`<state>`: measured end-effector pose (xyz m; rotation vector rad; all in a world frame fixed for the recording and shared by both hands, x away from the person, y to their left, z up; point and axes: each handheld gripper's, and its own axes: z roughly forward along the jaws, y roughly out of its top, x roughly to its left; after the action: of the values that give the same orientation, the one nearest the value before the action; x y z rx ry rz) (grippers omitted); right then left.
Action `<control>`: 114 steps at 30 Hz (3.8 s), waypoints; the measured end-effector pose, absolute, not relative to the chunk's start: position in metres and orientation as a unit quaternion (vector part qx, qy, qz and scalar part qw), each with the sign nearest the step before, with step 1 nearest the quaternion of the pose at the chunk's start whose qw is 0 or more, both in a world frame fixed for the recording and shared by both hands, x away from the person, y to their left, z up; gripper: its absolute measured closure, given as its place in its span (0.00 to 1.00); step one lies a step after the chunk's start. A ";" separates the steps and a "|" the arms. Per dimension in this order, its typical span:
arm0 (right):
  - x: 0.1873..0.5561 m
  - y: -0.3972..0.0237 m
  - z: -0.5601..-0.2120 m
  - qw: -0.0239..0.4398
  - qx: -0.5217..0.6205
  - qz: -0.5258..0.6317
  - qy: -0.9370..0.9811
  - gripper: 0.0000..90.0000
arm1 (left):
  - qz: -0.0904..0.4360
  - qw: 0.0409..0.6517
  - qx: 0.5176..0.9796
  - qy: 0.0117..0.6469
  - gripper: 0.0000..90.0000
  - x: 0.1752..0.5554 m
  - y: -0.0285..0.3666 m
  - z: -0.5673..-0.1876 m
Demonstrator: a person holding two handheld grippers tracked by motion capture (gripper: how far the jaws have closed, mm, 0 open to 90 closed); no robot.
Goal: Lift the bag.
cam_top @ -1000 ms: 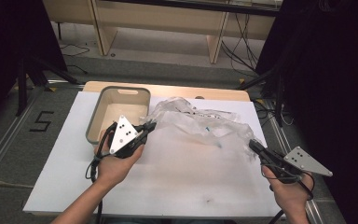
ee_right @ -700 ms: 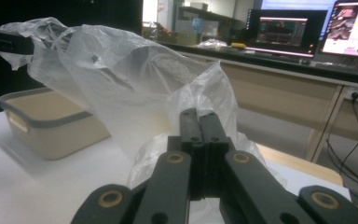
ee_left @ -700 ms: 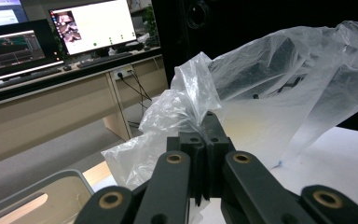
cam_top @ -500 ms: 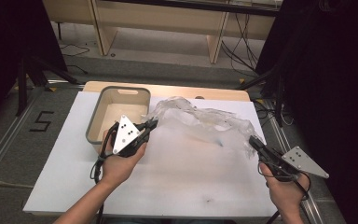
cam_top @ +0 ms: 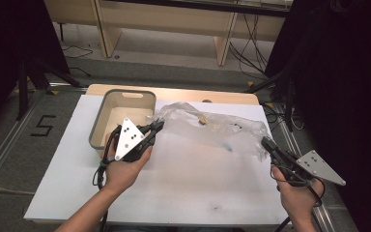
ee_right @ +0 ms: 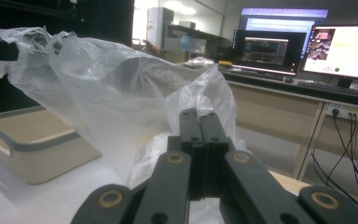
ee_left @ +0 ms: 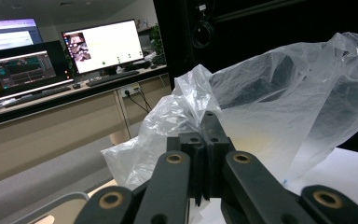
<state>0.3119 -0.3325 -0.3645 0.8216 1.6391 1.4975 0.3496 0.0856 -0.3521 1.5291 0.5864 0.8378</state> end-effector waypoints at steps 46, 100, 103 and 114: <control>0.313 -0.341 -0.336 0.405 0.320 0.608 0.603 1.00 | 0.375 0.650 0.622 0.222 0.99 0.335 0.078 -0.312; 0.369 -0.330 -0.345 0.459 0.354 0.557 0.595 1.00 | 0.390 0.602 0.640 0.276 0.98 0.425 0.051 -0.328; 0.375 -0.327 -0.350 0.455 0.358 0.551 0.601 1.00 | 0.391 0.593 0.645 0.282 0.98 0.432 0.047 -0.333; 0.389 -0.322 -0.369 0.437 0.374 0.529 0.624 1.00 | 0.390 0.556 0.673 0.294 0.98 0.447 0.036 -0.349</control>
<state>0.3890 -0.3218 -0.3690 0.9295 1.5514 1.3161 0.4472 0.0365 -0.3488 1.5891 0.6945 0.9202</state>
